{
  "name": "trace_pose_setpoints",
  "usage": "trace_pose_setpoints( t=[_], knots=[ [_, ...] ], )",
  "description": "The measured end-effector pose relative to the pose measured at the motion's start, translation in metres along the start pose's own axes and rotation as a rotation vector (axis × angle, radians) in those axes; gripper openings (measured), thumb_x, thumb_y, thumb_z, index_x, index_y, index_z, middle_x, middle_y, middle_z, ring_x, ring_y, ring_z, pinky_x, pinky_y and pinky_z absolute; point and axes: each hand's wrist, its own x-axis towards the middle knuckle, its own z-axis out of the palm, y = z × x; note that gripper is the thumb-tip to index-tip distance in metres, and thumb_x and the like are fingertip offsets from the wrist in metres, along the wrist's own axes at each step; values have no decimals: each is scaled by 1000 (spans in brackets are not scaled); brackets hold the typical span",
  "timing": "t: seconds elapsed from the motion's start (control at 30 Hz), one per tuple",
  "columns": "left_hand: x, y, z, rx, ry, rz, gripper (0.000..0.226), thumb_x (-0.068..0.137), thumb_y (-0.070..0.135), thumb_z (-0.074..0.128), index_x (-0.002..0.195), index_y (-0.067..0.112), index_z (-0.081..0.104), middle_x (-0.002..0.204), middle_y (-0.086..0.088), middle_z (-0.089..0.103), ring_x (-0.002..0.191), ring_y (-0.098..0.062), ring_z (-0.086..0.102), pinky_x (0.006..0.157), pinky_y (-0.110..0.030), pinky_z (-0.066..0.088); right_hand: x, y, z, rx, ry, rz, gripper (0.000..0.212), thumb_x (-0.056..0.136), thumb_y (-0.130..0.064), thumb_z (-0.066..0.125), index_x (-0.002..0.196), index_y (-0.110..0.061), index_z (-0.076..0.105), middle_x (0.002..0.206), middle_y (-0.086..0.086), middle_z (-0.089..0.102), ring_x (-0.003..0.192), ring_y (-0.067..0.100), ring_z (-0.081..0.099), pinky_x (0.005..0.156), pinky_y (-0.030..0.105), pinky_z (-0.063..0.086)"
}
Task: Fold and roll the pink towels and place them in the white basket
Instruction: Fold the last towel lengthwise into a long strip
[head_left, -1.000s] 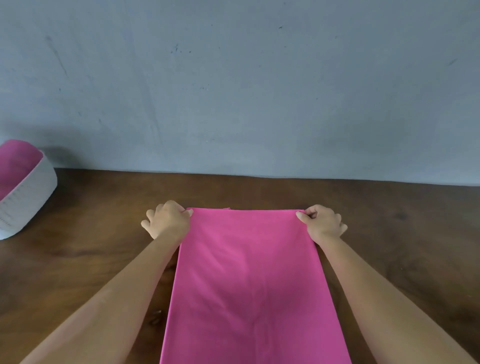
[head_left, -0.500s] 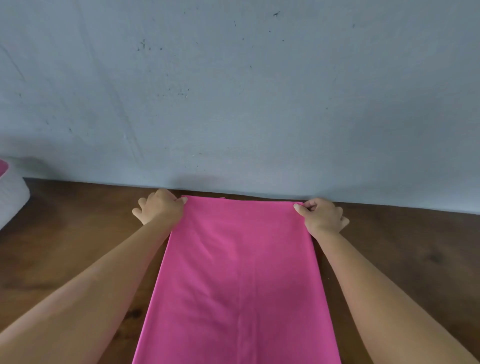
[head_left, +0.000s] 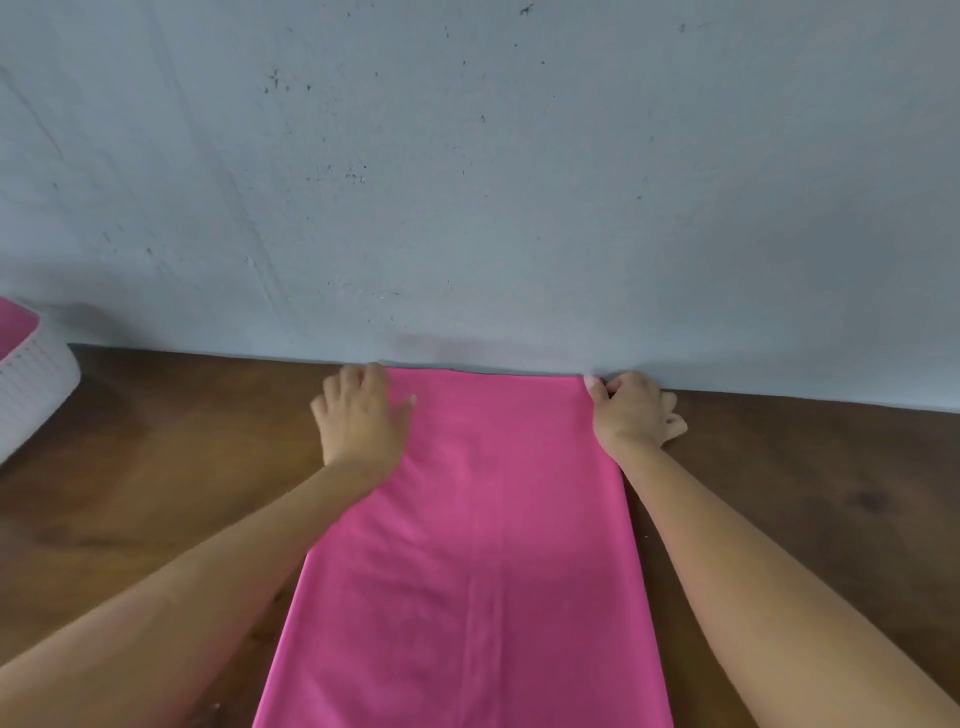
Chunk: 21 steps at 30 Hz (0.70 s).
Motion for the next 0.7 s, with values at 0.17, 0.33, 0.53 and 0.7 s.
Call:
trace_pose_setpoints(
  t=[0.17, 0.33, 0.53, 0.7],
  knots=[
    [-85, 24, 1, -77, -235, 360, 51, 98, 48, 51, 140, 20, 52, 150, -2, 44, 141, -25, 38, 113, -46, 34, -42, 2, -5, -21, -3, -169, 61, 101, -58, 38, 139, -10, 43, 144, 13, 43, 132, 33, 37, 113, 50, 26],
    [-129, 29, 12, 65, -323, 462, 76, 97, 64, 8, 161, 23, 16, 170, 1, 4, 157, -19, -1, 126, -39, 5, -105, 31, -12, -141, -139, -434, 79, 103, -60, 24, 161, -9, 8, 169, 6, 5, 155, 21, 6, 126, 42, 13],
    [-131, 31, 13, 127, -282, 461, 73, 100, 62, 8, 161, 23, 17, 170, -1, 9, 157, -20, 4, 127, -44, 11, -152, 61, -18, -322, -231, -497, 81, 99, -64, 7, 161, -11, 1, 170, 2, -4, 155, 15, -8, 127, 42, 1],
    [-131, 33, 9, 123, -281, 458, 69, 103, 58, 20, 160, 19, 22, 168, -5, 16, 155, -25, 11, 126, -46, 13, -194, 84, -33, -371, -265, -477, 82, 96, -65, 0, 160, -14, -9, 169, -1, -13, 154, 15, -14, 127, 41, -1]
  ],
)
